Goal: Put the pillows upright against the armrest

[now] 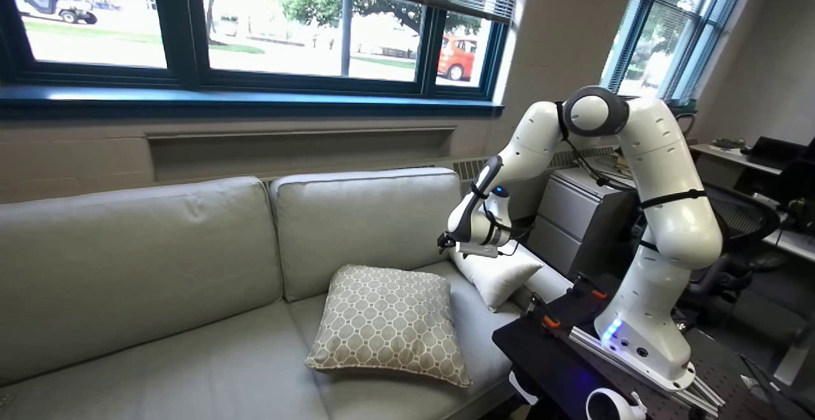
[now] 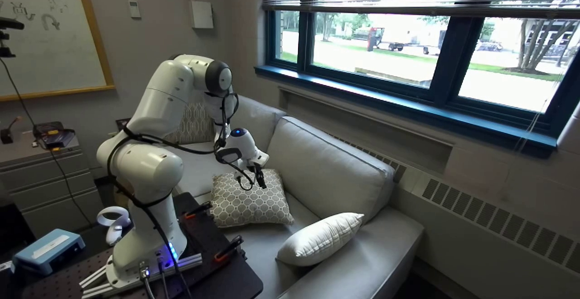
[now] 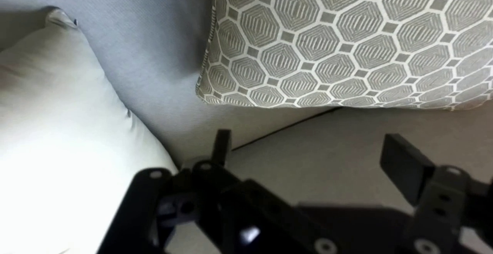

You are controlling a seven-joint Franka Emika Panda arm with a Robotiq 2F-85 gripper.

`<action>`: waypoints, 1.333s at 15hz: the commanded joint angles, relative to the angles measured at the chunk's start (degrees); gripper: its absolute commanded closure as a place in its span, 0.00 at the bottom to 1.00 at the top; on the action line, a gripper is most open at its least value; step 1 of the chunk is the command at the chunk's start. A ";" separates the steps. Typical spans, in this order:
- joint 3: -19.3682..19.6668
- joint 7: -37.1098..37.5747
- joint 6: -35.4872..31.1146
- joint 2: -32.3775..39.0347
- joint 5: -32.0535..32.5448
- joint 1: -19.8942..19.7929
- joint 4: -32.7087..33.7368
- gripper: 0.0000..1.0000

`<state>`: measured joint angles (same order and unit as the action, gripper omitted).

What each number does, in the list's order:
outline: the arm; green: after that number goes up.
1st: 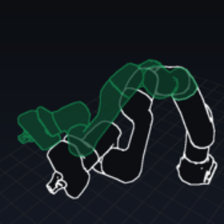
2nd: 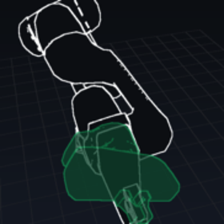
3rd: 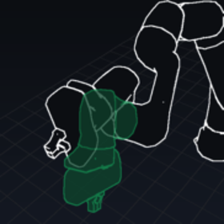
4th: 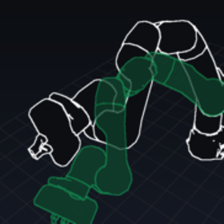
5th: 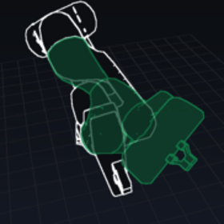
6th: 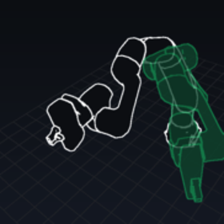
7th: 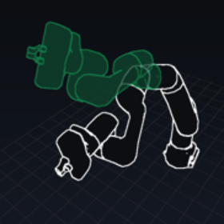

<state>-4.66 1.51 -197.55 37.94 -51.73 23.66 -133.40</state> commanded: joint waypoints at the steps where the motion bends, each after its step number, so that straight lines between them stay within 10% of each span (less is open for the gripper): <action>1: 0.10 3.29 1.80 5.22 -1.51 -0.48 5.84 0.00; 9: -11.05 7.47 4.39 17.19 13.14 -13.72 22.10 0.00; 20: -3.91 17.81 17.41 27.45 23.45 -14.83 27.33 0.00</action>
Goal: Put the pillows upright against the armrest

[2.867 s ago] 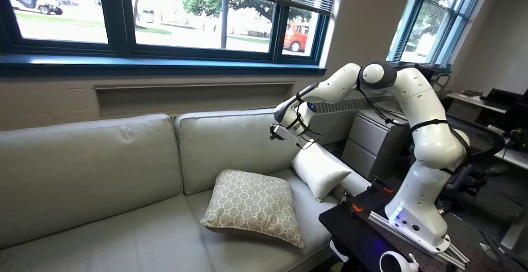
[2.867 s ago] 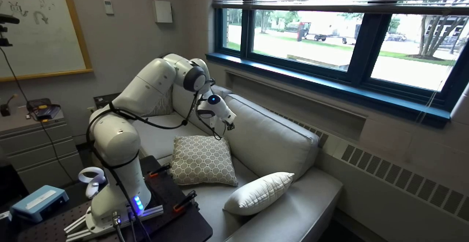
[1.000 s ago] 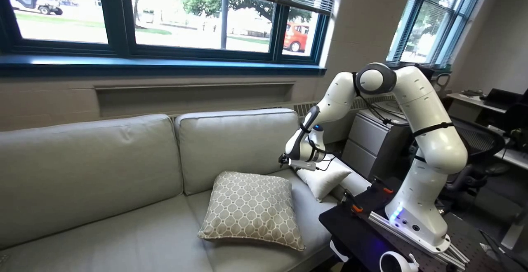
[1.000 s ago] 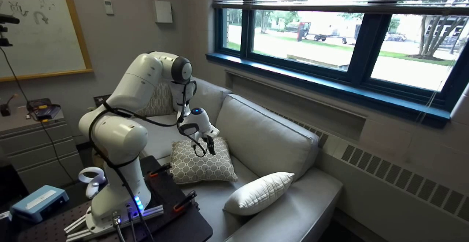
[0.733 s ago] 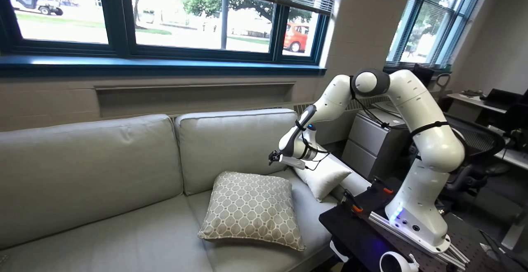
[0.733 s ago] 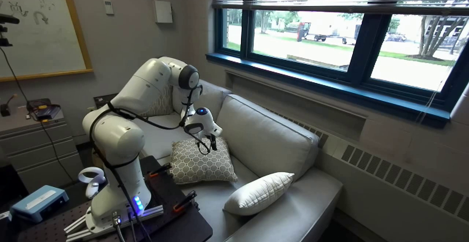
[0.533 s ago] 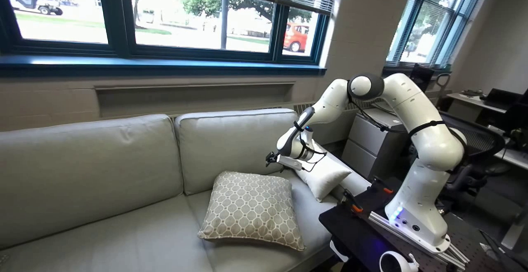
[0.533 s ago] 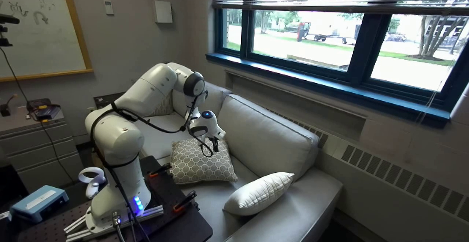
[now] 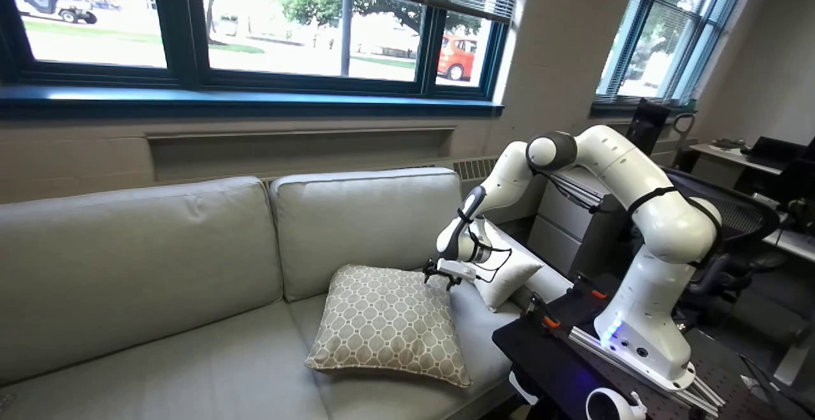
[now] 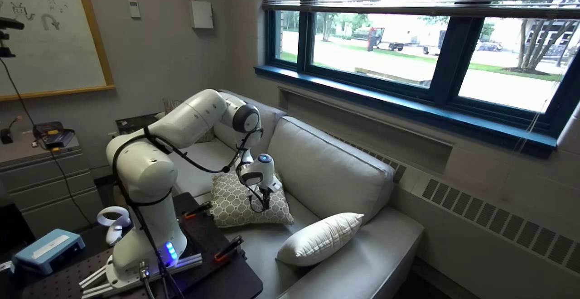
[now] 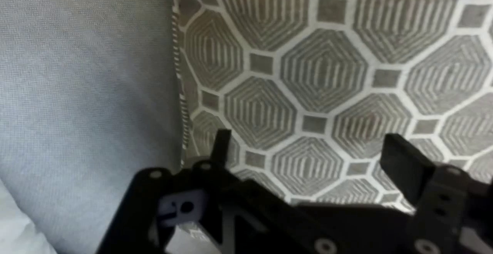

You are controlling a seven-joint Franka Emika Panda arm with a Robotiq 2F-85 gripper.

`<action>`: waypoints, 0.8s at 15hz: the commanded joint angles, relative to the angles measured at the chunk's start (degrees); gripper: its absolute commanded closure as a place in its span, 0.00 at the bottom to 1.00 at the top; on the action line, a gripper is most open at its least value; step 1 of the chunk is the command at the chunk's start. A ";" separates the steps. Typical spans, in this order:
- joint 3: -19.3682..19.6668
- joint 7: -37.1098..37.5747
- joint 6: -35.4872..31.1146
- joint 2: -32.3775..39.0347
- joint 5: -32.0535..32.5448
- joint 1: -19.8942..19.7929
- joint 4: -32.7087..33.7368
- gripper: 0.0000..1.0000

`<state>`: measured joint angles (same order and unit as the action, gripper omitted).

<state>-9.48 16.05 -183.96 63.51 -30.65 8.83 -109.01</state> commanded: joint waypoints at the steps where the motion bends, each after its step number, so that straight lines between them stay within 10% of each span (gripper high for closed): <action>1: 1.35 3.67 5.54 2.54 2.89 0.24 3.79 0.00; 12: -0.86 5.63 14.95 13.87 3.58 -0.83 16.97 0.00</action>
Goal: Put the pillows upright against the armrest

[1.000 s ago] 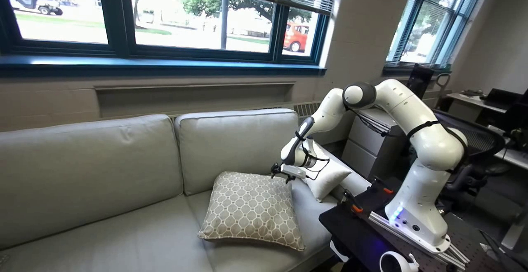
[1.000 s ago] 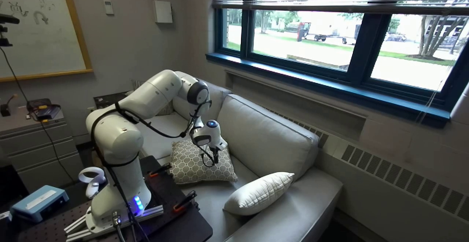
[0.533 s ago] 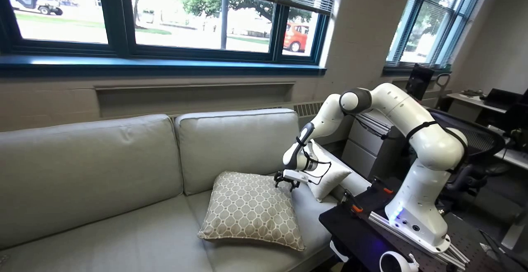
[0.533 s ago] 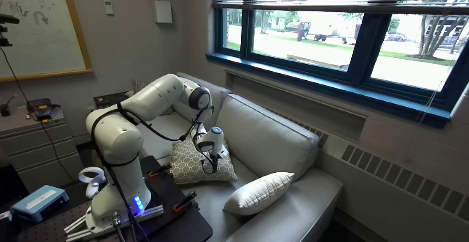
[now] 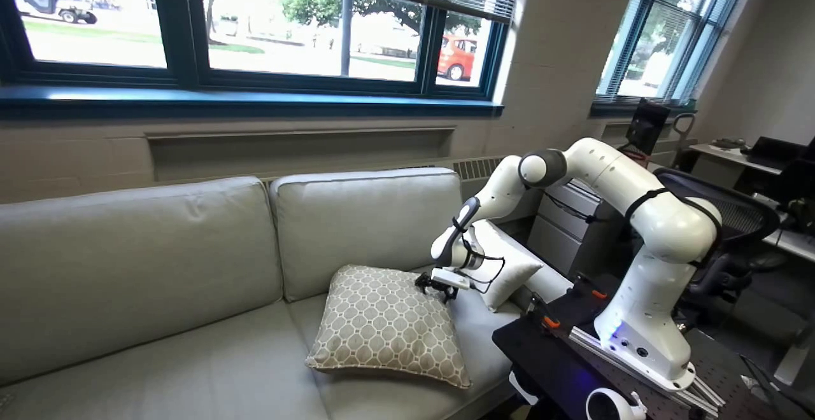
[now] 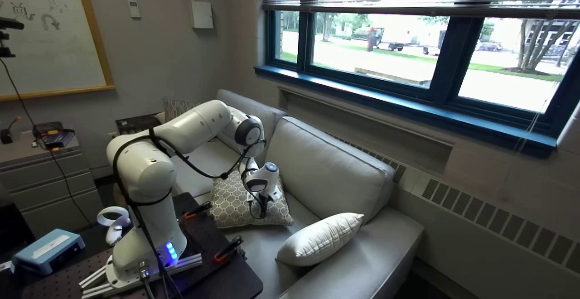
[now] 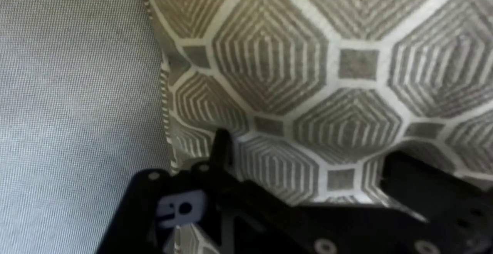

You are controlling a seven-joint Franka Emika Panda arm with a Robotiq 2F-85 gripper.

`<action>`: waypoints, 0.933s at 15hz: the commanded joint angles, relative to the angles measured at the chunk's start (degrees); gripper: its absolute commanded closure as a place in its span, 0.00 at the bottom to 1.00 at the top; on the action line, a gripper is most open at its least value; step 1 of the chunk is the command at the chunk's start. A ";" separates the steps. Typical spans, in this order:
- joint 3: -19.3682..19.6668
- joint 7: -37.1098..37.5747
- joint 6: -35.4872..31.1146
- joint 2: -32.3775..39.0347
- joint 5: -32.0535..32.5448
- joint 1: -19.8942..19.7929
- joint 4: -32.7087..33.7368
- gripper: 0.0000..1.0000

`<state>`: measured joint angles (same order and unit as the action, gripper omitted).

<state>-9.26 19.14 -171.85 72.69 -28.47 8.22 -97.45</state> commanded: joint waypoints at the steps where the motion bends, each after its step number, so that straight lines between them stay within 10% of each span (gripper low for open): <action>1: -0.92 2.74 3.19 5.39 1.44 0.02 6.51 0.25; 10: -1.44 1.96 1.76 2.81 0.93 -0.53 7.27 0.84; 14: -3.05 0.77 -3.33 -0.73 0.57 -1.51 4.21 0.93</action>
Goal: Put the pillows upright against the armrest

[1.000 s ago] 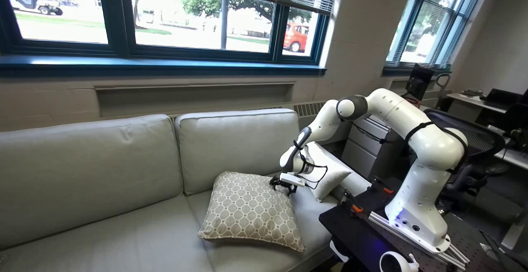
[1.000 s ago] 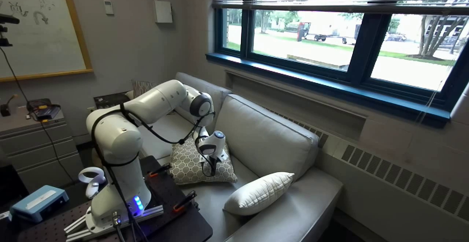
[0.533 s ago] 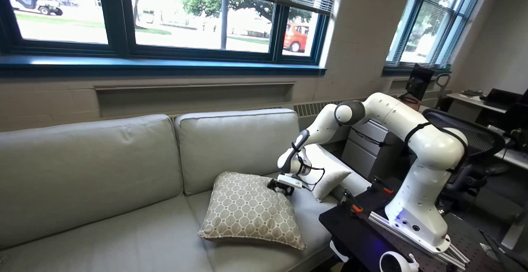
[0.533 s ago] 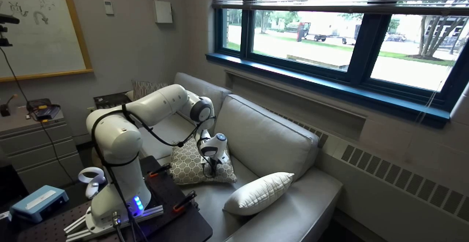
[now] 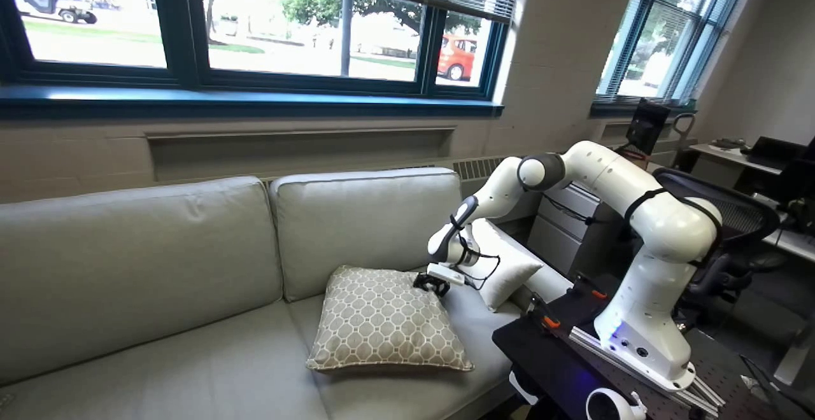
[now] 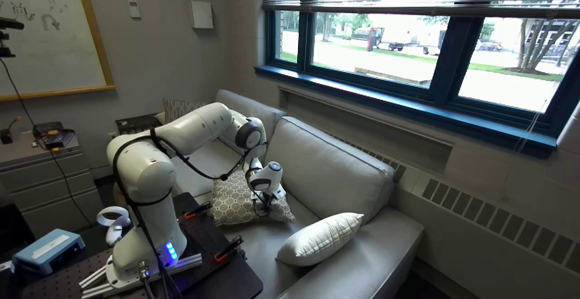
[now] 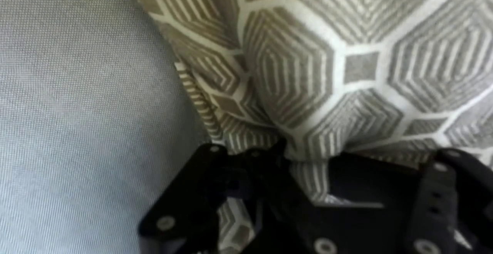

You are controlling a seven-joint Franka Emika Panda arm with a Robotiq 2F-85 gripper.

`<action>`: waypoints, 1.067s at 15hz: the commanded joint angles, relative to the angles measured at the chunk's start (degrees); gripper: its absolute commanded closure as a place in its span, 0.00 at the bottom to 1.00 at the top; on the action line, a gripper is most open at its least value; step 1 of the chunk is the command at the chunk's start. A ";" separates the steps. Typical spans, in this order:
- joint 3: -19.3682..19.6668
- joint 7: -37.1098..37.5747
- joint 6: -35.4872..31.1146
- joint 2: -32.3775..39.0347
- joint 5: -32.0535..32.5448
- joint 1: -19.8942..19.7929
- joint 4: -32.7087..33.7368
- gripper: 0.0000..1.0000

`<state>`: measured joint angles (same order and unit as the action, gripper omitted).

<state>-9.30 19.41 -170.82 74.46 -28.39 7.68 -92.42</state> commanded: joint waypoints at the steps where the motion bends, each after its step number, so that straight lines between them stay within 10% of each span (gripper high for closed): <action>1: -3.50 0.29 -5.93 -3.61 0.62 -0.96 -1.77 0.89; 9: -8.88 0.30 -31.17 -20.24 2.84 -1.48 -20.39 0.89; 16: -8.63 2.12 -27.60 -31.82 3.42 -3.68 -20.76 0.90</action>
<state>-16.18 19.52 -198.55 48.02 -26.80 7.10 -108.61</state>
